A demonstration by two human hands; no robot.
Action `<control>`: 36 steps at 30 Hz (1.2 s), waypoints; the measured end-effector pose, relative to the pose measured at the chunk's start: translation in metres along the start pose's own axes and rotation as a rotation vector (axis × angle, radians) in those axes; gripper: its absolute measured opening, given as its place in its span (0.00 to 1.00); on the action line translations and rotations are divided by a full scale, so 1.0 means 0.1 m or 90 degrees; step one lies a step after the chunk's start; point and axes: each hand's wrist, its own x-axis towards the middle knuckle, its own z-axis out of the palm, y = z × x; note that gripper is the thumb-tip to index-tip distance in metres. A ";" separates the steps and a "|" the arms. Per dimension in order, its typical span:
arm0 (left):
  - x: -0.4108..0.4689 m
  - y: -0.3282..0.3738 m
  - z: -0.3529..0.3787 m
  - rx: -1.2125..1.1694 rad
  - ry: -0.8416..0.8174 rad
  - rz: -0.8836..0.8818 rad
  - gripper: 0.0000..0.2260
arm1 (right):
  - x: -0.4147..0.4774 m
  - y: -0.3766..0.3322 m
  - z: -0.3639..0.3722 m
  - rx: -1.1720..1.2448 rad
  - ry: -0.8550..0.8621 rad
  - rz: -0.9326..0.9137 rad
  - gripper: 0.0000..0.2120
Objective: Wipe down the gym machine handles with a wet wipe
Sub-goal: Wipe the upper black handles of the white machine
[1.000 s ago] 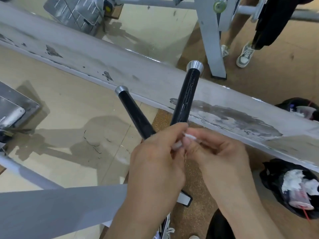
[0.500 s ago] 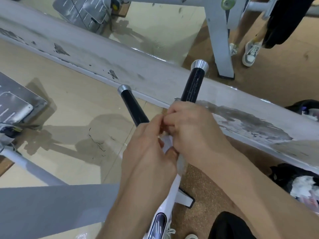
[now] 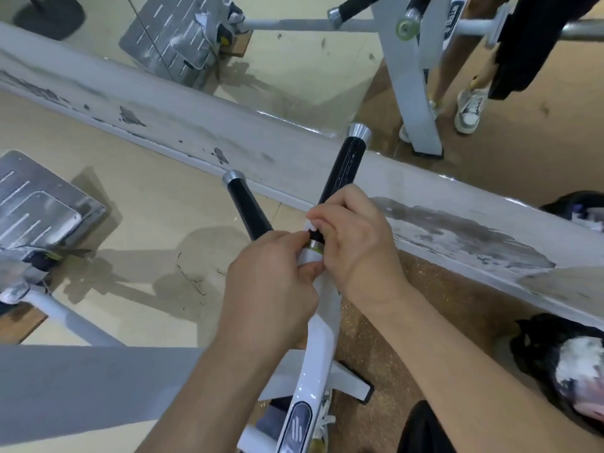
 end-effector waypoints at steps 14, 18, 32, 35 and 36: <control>0.16 -0.26 -0.08 -0.178 -0.103 -0.015 0.10 | 0.25 0.06 -0.13 -0.052 -0.007 -0.014 0.07; 0.20 -0.25 -0.04 -0.186 -0.060 -0.010 0.12 | 0.15 -0.05 -0.15 -0.004 -0.019 0.071 0.09; 0.32 -0.35 0.01 -0.146 -0.040 0.085 0.14 | 0.19 -0.23 -0.32 0.054 -0.200 0.231 0.08; 0.33 -0.38 0.02 -0.160 -0.034 0.072 0.09 | 0.27 -0.23 -0.31 -0.030 -0.247 0.200 0.06; 0.34 -0.38 0.03 -0.165 -0.034 0.071 0.09 | 0.30 -0.22 -0.28 -0.076 -0.235 0.180 0.06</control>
